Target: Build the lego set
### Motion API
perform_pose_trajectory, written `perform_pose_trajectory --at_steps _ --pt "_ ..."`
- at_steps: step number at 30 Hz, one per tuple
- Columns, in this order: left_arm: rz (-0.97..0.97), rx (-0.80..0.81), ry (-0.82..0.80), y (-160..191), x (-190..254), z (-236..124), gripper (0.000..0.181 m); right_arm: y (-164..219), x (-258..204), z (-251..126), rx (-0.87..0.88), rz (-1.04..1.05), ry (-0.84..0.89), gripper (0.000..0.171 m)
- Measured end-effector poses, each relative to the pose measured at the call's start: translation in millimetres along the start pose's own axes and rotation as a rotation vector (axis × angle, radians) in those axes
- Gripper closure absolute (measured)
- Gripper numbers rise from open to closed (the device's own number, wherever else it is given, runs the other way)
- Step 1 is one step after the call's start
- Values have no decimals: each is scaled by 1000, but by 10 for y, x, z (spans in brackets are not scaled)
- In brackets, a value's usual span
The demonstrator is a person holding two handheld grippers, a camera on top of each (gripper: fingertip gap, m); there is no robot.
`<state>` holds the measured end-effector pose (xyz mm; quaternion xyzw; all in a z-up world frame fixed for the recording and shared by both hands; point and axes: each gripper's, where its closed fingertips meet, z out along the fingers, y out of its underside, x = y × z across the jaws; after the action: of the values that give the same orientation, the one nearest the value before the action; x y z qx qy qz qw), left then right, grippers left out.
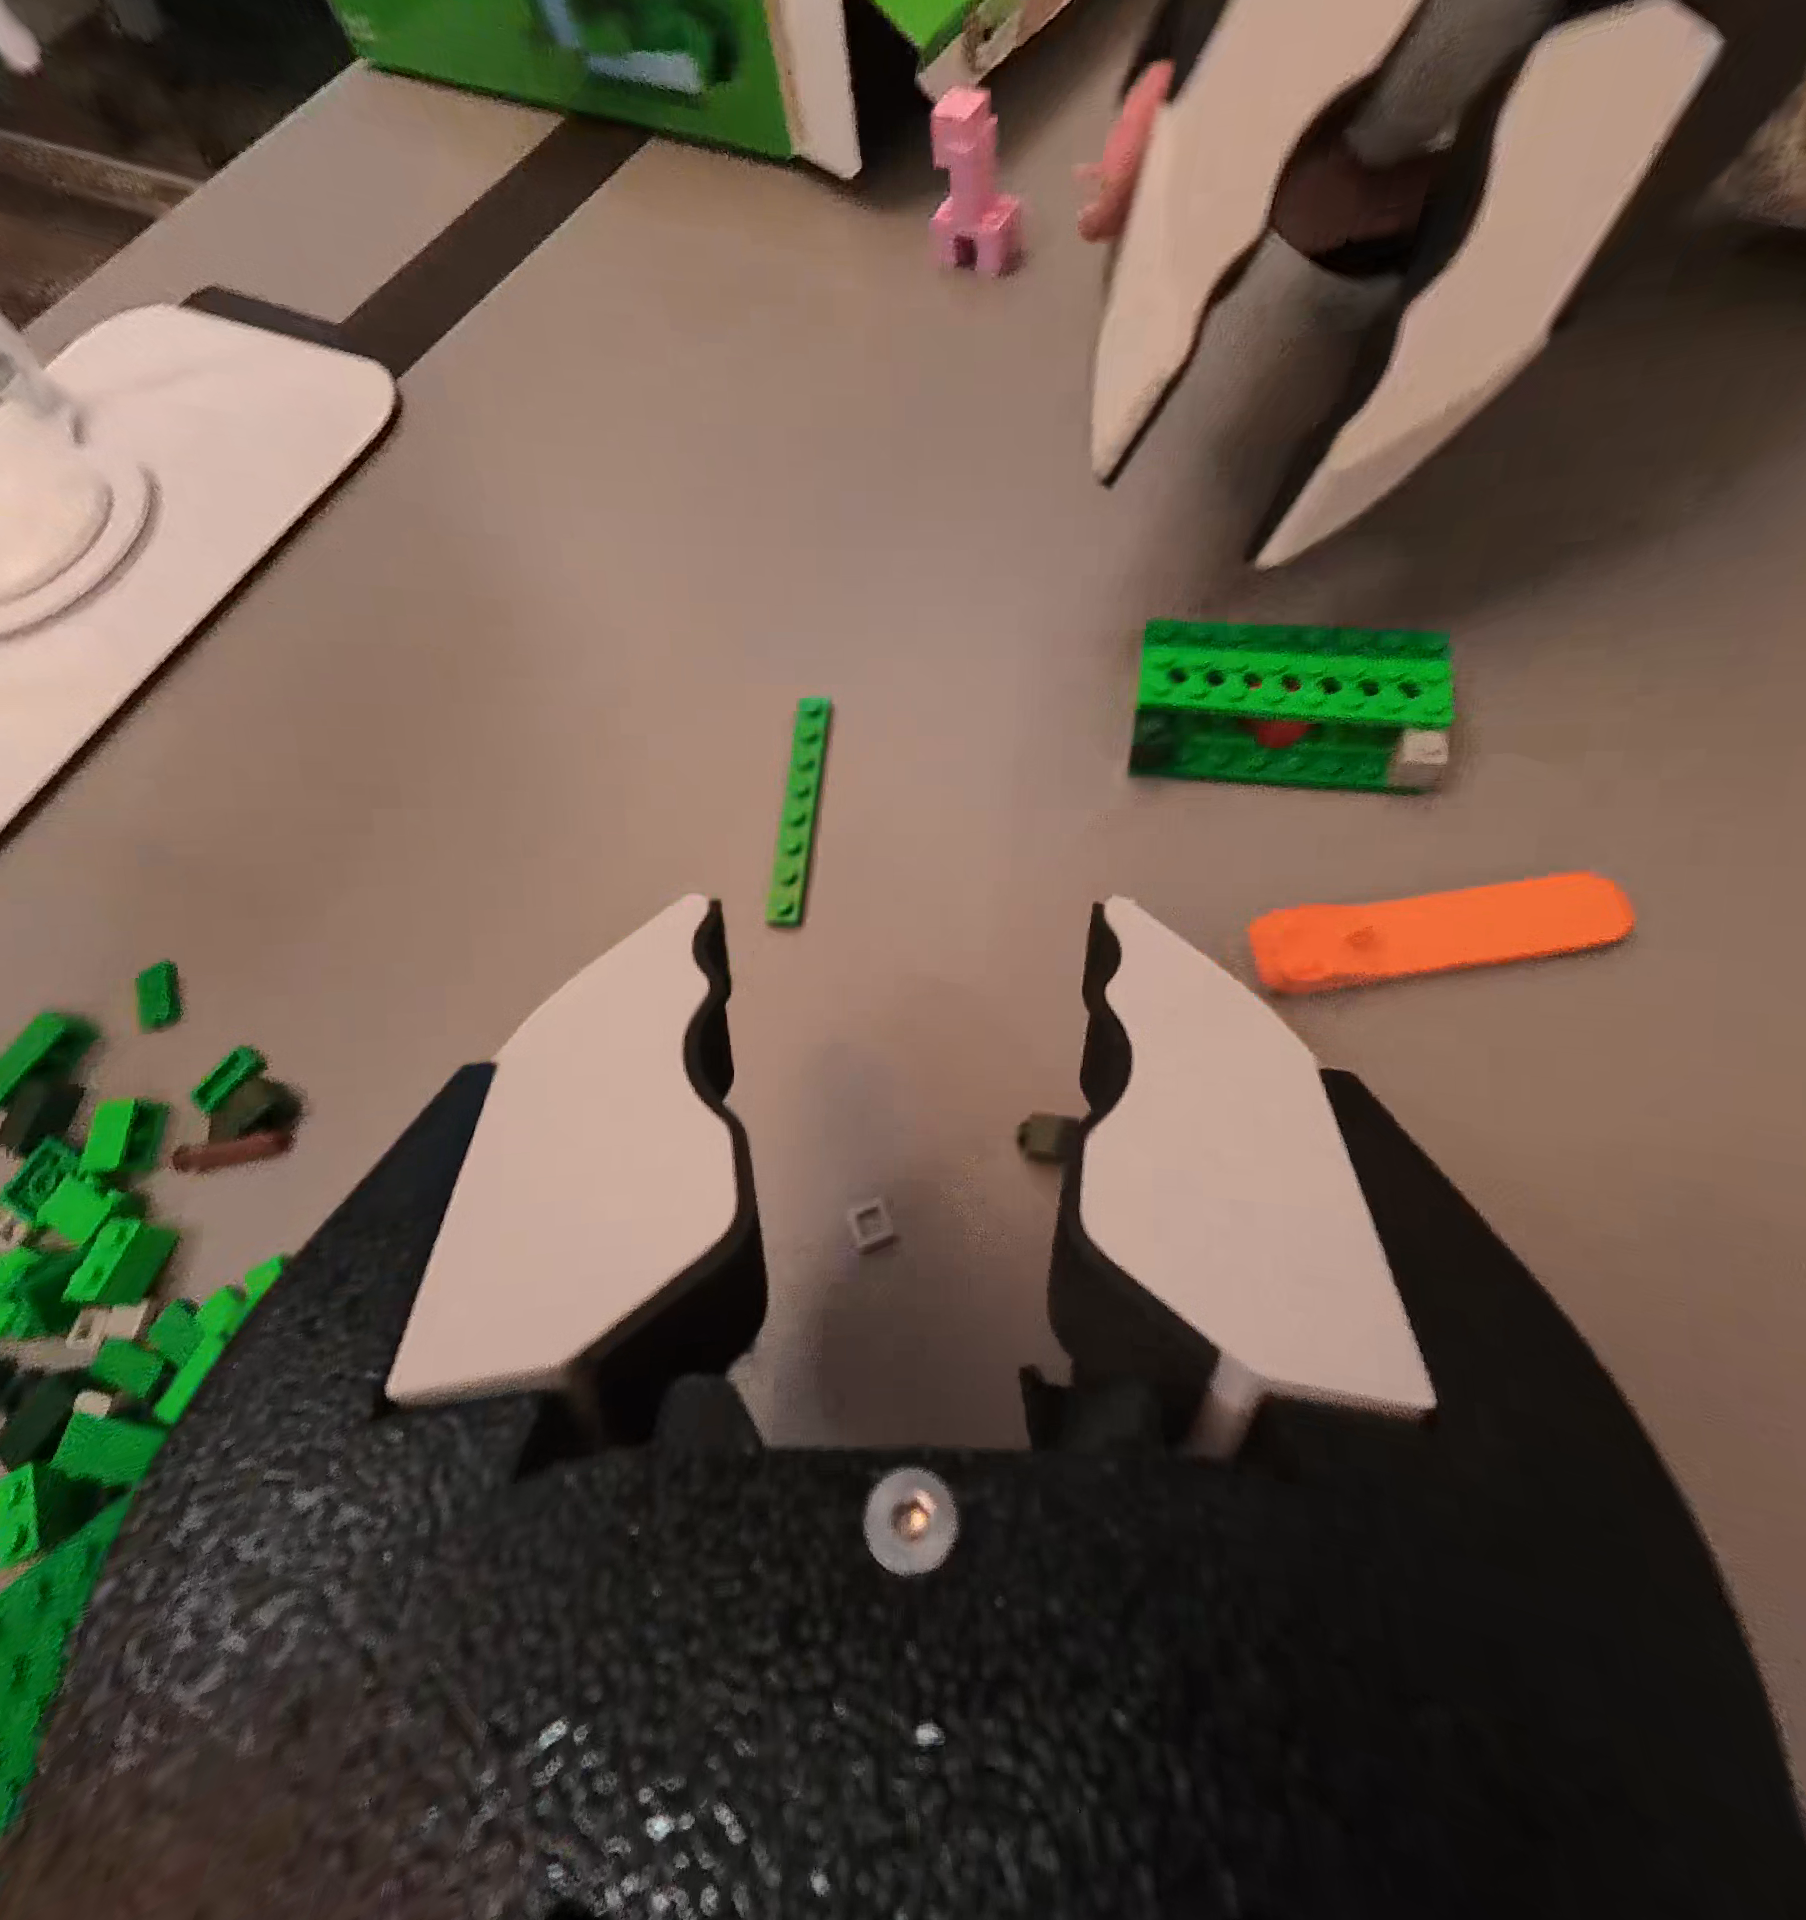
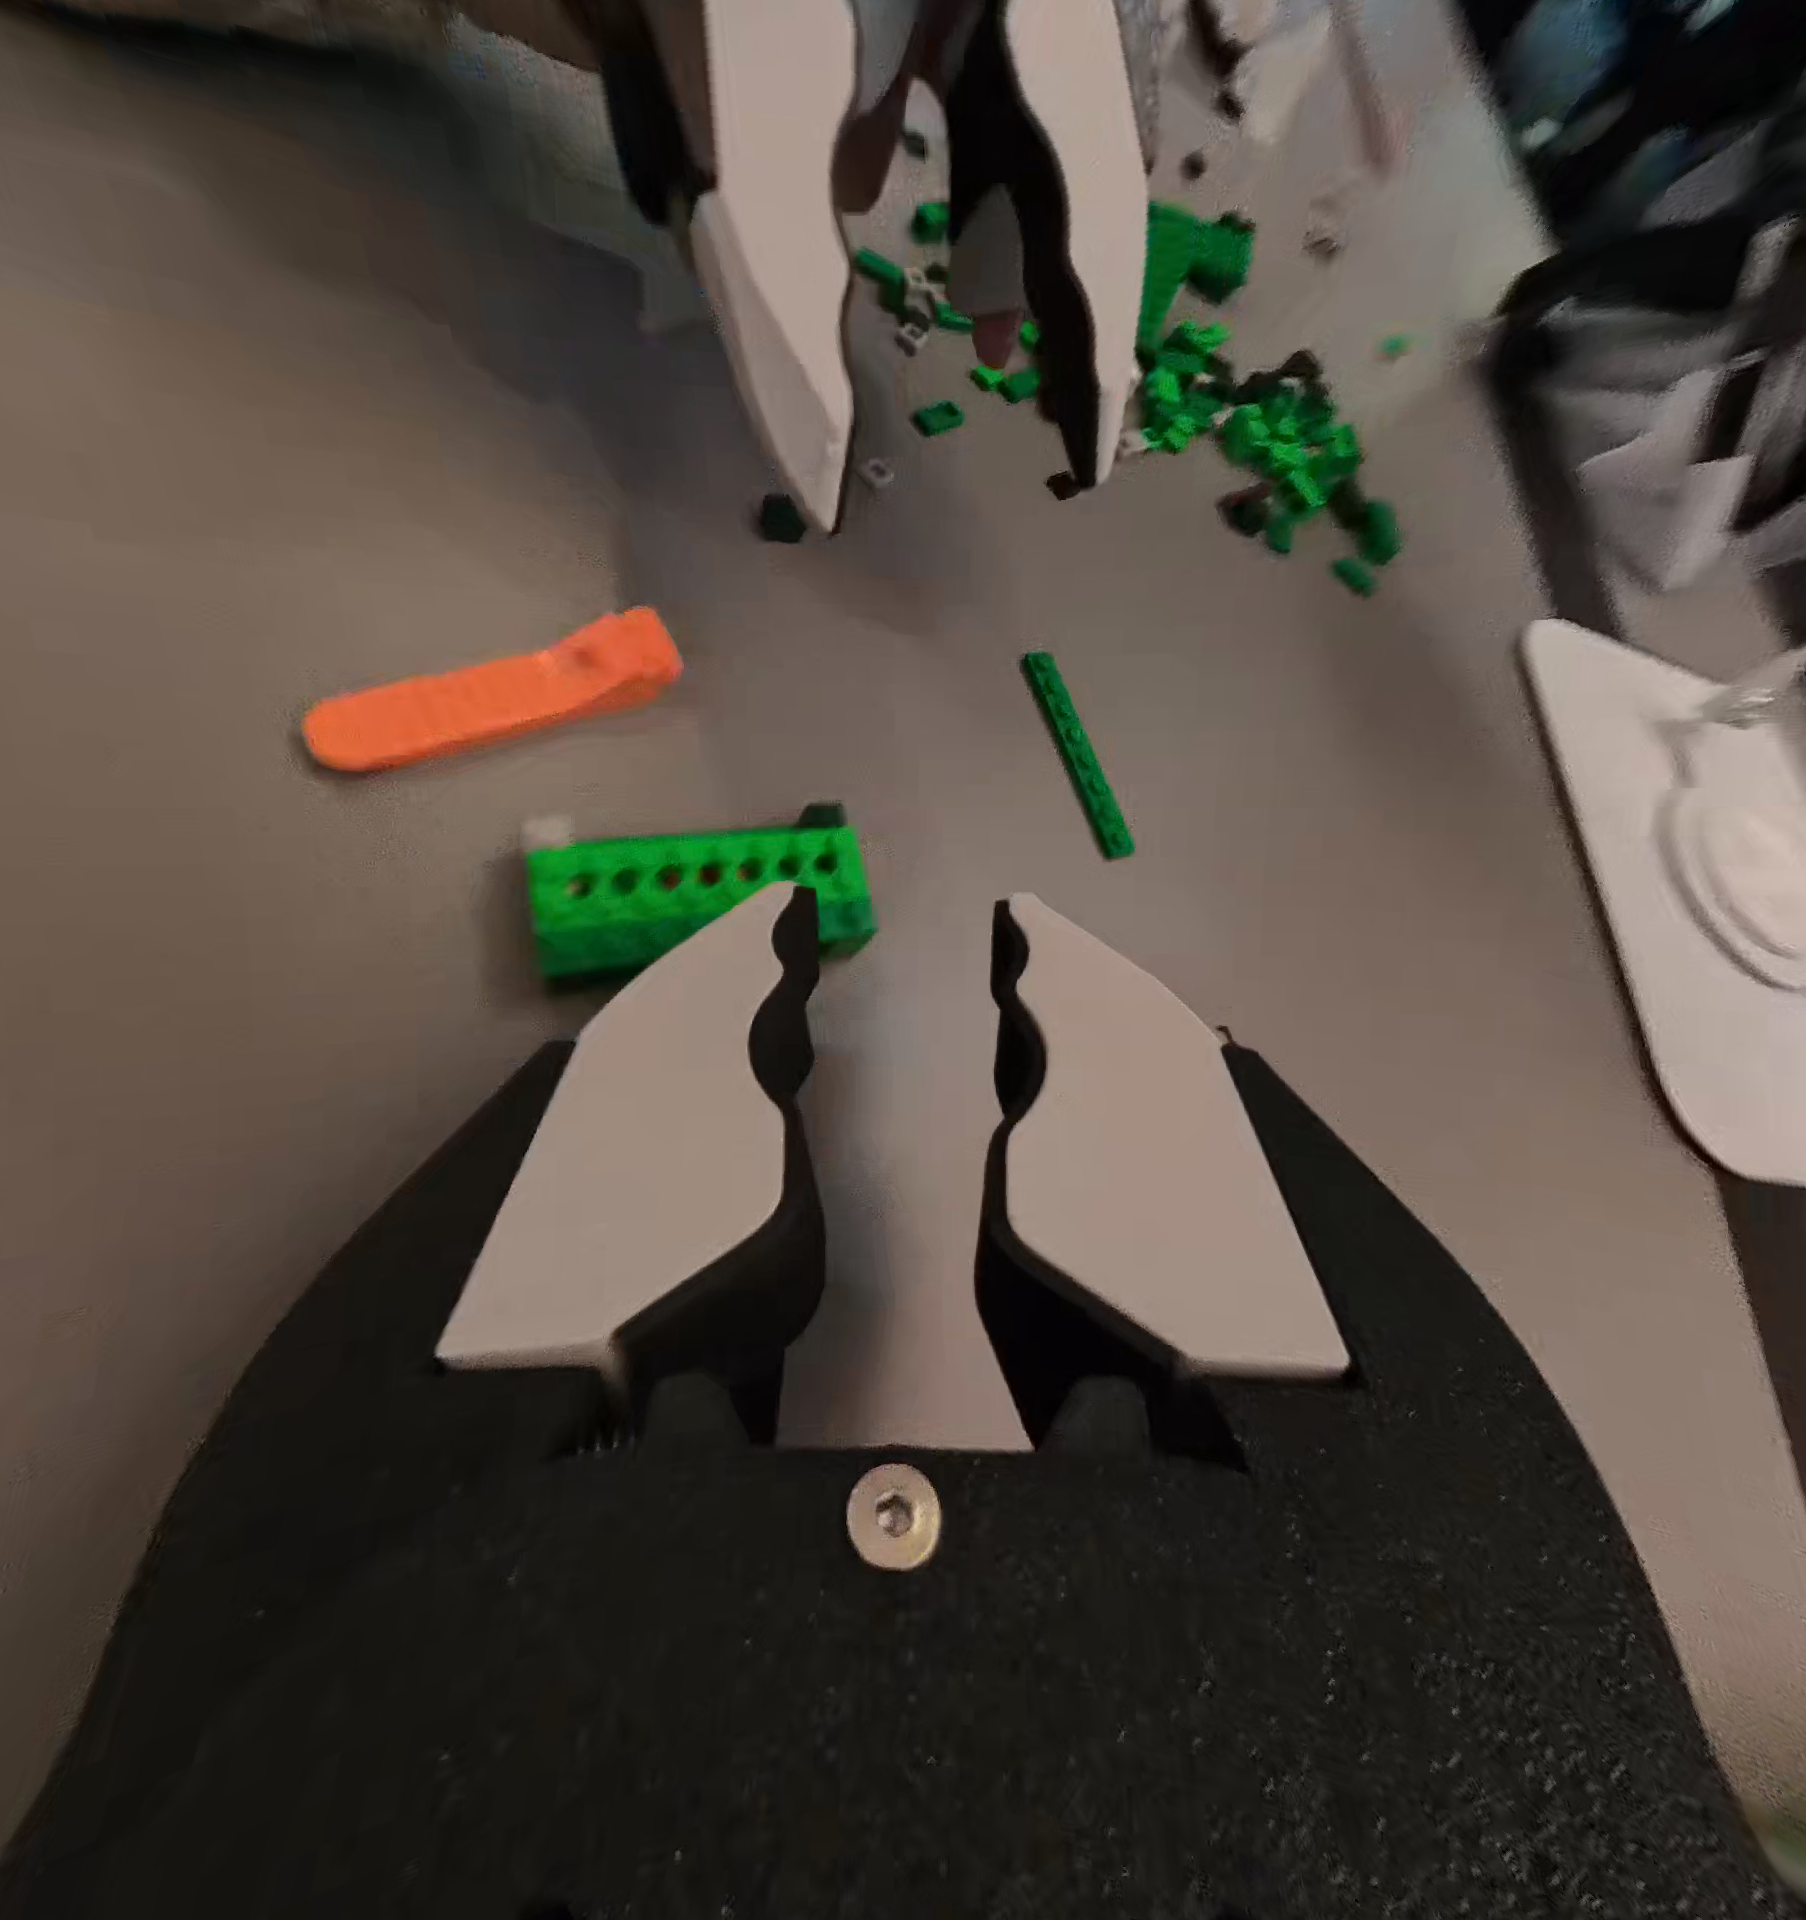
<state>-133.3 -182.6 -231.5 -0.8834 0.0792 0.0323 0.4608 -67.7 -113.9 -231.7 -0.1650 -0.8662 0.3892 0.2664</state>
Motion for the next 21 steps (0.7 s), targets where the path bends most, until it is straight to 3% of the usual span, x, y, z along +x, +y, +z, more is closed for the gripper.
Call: perform_pose_trajectory --at_steps 7,11,13,17,21 --pt "38 -37 -75 154 -193 -104 118 15 416 707 -425 -89 -283 139" --pt "14 3 -65 123 -230 -187 120 103 443 846 -561 -89 -423 152" --pt "8 24 -50 105 -226 -211 120 98 440 858 -579 -87 -452 164" --pt "20 66 9 53 -139 -249 120 -13 317 770 -533 -166 -504 164" --pt "2 122 173 -32 105 -315 125 -215 39 493 -457 -257 -541 164"
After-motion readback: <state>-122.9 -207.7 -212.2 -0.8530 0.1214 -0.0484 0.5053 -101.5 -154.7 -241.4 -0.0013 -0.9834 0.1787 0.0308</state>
